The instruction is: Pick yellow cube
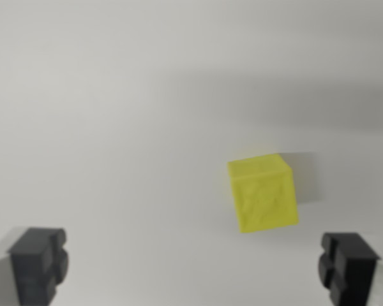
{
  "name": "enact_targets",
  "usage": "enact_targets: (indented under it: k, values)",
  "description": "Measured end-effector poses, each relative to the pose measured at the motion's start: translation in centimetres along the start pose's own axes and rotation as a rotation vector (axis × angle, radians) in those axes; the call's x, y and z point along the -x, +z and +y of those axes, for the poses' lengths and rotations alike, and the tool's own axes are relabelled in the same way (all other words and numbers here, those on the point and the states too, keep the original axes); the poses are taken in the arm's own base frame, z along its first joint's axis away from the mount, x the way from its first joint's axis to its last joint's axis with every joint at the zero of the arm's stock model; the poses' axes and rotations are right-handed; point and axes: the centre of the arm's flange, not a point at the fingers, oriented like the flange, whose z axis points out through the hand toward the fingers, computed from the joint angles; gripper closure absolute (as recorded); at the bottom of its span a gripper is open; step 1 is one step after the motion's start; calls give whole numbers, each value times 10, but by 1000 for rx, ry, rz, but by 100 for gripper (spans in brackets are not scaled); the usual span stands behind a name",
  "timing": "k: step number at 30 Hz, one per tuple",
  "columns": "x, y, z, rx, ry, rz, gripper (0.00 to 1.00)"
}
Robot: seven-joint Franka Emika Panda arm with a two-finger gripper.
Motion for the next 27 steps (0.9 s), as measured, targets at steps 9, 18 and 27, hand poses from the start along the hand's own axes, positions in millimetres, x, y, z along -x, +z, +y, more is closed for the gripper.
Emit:
enact_targets:
  k: [9, 18, 27]
  values:
    - [0, 22, 12, 2, -34, -1, 0]
    - [0, 45, 25, 4, -69, -2, 0]
    - [0, 67, 38, 6, -102, -2, 0]
